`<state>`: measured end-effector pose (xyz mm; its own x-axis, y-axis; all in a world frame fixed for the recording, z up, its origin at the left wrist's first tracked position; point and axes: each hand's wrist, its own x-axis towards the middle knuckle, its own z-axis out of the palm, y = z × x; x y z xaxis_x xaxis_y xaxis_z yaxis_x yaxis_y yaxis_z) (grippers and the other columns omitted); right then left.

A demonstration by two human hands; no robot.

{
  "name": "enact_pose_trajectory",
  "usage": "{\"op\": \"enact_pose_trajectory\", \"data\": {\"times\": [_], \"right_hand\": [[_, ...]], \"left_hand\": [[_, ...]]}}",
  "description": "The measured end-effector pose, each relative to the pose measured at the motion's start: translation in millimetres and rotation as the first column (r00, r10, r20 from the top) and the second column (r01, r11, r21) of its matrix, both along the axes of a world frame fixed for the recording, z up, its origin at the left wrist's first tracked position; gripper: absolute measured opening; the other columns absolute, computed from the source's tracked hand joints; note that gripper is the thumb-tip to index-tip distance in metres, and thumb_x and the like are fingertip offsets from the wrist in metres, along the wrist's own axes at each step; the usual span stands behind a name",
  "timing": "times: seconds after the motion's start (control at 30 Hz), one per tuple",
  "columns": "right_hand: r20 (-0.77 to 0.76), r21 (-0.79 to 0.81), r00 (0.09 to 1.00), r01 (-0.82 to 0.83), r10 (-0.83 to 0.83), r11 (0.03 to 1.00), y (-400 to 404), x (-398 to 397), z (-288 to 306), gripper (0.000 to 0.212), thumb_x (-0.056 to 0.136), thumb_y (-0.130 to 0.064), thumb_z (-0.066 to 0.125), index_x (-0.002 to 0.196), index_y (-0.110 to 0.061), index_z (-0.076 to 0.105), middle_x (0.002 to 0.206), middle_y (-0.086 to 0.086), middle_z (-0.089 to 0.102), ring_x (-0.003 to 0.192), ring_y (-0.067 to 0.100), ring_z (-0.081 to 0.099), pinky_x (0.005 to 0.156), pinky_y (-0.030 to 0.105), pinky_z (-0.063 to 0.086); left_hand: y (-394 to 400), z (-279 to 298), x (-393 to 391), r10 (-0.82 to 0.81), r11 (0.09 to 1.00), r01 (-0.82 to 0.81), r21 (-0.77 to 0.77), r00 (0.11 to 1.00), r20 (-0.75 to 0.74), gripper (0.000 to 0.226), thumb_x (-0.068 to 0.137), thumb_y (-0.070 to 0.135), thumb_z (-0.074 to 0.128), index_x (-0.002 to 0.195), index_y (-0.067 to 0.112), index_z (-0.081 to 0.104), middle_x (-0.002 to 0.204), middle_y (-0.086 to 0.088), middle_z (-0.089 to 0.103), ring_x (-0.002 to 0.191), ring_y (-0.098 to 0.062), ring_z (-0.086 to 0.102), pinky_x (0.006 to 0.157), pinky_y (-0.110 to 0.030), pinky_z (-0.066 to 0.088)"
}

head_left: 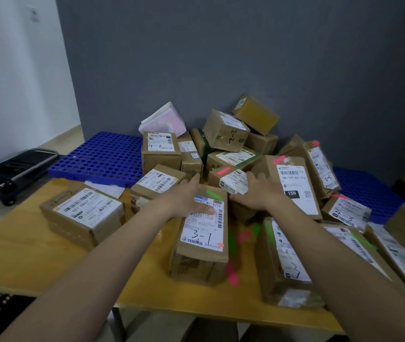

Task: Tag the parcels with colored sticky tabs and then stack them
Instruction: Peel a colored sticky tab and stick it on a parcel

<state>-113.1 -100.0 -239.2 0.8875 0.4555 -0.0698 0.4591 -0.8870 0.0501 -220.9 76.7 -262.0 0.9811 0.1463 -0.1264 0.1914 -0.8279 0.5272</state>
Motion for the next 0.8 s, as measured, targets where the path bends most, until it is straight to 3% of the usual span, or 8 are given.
{"op": "enact_pose_trajectory", "data": {"times": [0.13, 0.23, 0.33, 0.43, 0.53, 0.67, 0.73, 0.8], "right_hand": [[-0.031, 0.048, 0.999, -0.02, 0.022, 0.999, 3, -8, 5, 0.083, 0.087, -0.056, 0.052, 0.151, -0.019, 0.014, 0.152, 0.014, 0.024, 0.139, 0.036, 0.022, 0.111, 0.045, 0.024], [0.098, 0.131, 0.991, -0.108, 0.096, 0.985, 11, -19, 14, 0.071, 0.091, -0.041, 0.051, 0.149, -0.018, 0.02, 0.152, 0.012, 0.024, 0.139, 0.035, 0.02, 0.11, 0.047, 0.024], [0.169, 0.21, 0.97, -0.206, 0.172, 0.956, 25, -30, 18, 0.062, 0.093, -0.037, 0.049, 0.148, -0.018, 0.026, 0.15, 0.009, 0.029, 0.137, 0.032, 0.025, 0.107, 0.046, 0.032], [0.194, 0.279, 0.958, -0.259, 0.21, 0.925, 33, -34, 17, 0.057, 0.093, -0.032, 0.049, 0.146, -0.019, 0.031, 0.148, 0.006, 0.033, 0.135, 0.028, 0.028, 0.104, 0.043, 0.033], [0.192, 0.383, 0.948, -0.311, 0.254, 0.87, 35, -36, 17, 0.053, 0.094, -0.03, 0.051, 0.144, -0.019, 0.037, 0.146, 0.004, 0.037, 0.134, 0.024, 0.031, 0.105, 0.037, 0.033], [0.112, 0.678, 0.95, -0.287, 0.291, 0.677, 44, -47, 26, 0.045, 0.095, -0.043, 0.051, 0.134, -0.021, 0.052, 0.132, -0.001, 0.054, 0.123, 0.016, 0.047, 0.101, 0.036, 0.042], [-0.127, 0.868, 0.904, -0.099, 0.409, 0.487, 52, -58, 34, 0.048, 0.094, -0.051, 0.049, 0.135, -0.027, 0.048, 0.12, -0.014, 0.059, 0.112, 0.006, 0.054, 0.09, 0.026, 0.049], [-0.338, 0.926, 0.759, 0.164, 0.556, 0.339, 59, -65, 37, 0.052, 0.096, -0.044, 0.05, 0.143, -0.037, 0.03, 0.12, -0.02, 0.057, 0.108, 0.0, 0.057, 0.074, 0.012, 0.052]], "left_hand": [[20, 2, -6, 0.205, 0.954, -0.263, 0.144, 0.922, 0.327, 0.08, 0.083, 0.064, 0.053, 0.144, 0.018, 0.03, 0.148, -0.008, 0.036, 0.137, -0.031, 0.031, 0.109, -0.046, 0.033], [43, 0, -4, 0.434, 0.832, -0.444, 0.333, 0.894, 0.108, 0.096, 0.08, 0.066, 0.057, 0.149, 0.013, 0.015, 0.156, -0.018, 0.013, 0.143, -0.039, 0.013, 0.113, -0.053, 0.017], [52, -9, -2, 0.495, 0.855, -0.461, 0.239, 0.862, -0.107, 0.114, 0.074, 0.065, 0.064, 0.151, 0.012, -0.001, 0.155, -0.022, 0.011, 0.142, -0.041, 0.012, 0.112, -0.053, 0.021], [50, -11, -7, 0.494, 0.858, -0.481, 0.182, 0.869, -0.029, 0.102, 0.077, 0.057, 0.066, 0.148, 0.012, 0.009, 0.147, -0.021, 0.026, 0.136, -0.04, 0.022, 0.105, -0.049, 0.031], [44, 4, -23, 0.511, 0.81, -0.544, 0.216, 0.838, 0.194, 0.091, 0.076, 0.057, 0.066, 0.141, 0.01, 0.022, 0.139, -0.021, 0.033, 0.128, -0.04, 0.03, 0.099, -0.048, 0.035], [27, 33, -37, 0.422, 0.842, -0.535, 0.069, 0.733, 0.533, 0.104, 0.067, 0.063, 0.066, 0.144, 0.012, 0.019, 0.136, -0.017, 0.034, 0.124, -0.036, 0.032, 0.096, -0.048, 0.035], [16, 43, -35, 0.379, 0.898, -0.437, -0.047, 0.715, 0.587, 0.108, 0.063, 0.063, 0.064, 0.147, 0.017, 0.013, 0.137, -0.014, 0.03, 0.125, -0.033, 0.029, 0.098, -0.046, 0.034], [6, 48, -31, 0.394, 0.916, -0.353, -0.19, 0.702, 0.594, 0.109, 0.062, 0.057, 0.064, 0.148, 0.023, 0.007, 0.139, -0.012, 0.025, 0.127, -0.029, 0.024, 0.102, -0.043, 0.03]]}}
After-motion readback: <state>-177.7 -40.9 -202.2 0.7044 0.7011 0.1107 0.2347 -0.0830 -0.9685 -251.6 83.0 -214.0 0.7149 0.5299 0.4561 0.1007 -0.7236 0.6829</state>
